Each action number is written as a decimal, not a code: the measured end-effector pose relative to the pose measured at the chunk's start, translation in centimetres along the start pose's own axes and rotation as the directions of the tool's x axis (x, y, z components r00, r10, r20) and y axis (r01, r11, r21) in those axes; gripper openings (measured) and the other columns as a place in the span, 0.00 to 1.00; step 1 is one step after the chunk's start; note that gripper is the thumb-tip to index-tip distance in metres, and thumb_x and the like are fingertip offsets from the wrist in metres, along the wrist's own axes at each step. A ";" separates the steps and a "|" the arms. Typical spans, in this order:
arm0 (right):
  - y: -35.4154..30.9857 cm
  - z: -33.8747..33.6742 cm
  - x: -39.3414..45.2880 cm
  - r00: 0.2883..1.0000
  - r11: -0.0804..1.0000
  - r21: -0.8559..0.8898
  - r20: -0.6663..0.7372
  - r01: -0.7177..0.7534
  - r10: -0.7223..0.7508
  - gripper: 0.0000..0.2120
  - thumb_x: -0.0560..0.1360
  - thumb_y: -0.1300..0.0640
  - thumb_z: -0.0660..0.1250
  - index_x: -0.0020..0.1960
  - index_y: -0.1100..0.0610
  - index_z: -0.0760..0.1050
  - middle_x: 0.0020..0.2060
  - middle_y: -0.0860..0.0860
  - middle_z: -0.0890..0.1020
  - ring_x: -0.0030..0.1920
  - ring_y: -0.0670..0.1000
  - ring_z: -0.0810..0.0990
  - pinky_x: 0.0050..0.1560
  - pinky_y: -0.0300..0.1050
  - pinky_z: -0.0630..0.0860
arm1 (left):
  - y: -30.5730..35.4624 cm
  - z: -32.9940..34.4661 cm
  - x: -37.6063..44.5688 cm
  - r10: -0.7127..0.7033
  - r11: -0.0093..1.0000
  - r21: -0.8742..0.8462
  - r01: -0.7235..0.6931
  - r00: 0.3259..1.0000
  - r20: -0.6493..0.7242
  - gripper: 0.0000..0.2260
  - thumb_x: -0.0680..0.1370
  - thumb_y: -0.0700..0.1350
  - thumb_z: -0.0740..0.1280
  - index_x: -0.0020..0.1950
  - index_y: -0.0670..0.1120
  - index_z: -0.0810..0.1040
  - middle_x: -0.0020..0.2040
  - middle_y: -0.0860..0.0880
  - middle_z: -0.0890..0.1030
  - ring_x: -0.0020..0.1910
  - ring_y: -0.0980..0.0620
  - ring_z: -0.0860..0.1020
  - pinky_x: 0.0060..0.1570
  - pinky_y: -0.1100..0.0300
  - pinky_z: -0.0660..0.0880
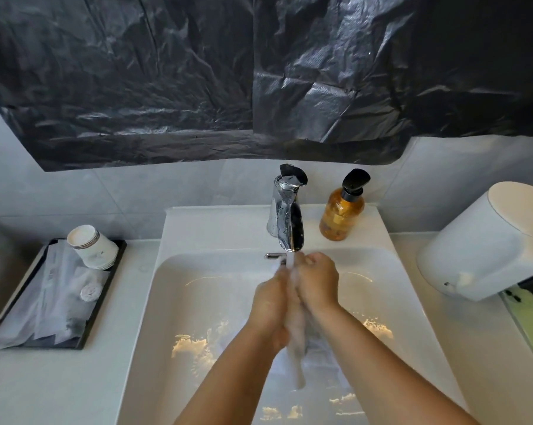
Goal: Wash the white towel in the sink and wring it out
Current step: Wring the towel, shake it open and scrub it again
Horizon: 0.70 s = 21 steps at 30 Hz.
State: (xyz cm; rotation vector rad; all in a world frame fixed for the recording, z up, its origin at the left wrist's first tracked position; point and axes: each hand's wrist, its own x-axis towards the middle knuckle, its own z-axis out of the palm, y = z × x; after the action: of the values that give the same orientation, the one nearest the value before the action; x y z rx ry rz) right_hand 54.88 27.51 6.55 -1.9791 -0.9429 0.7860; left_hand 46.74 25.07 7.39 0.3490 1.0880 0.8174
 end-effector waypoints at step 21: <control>-5.3 -9.4 -6.1 0.774 0.867 0.375 0.420 0.327 -0.474 0.08 0.65 0.67 0.74 0.34 0.58 0.76 0.31 0.44 0.76 0.35 0.42 0.73 0.37 0.35 0.69 | 4.4 -7.6 -5.8 0.334 0.329 0.850 -0.411 0.893 0.302 0.12 0.67 0.50 0.80 0.38 0.48 0.79 0.30 0.58 0.76 0.29 0.62 0.71 0.32 0.67 0.69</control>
State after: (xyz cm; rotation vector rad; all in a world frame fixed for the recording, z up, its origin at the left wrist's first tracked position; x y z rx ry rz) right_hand 57.23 21.03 16.84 -1.2631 -1.4161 1.1331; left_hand 36.99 22.75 10.44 1.6309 1.3325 0.5115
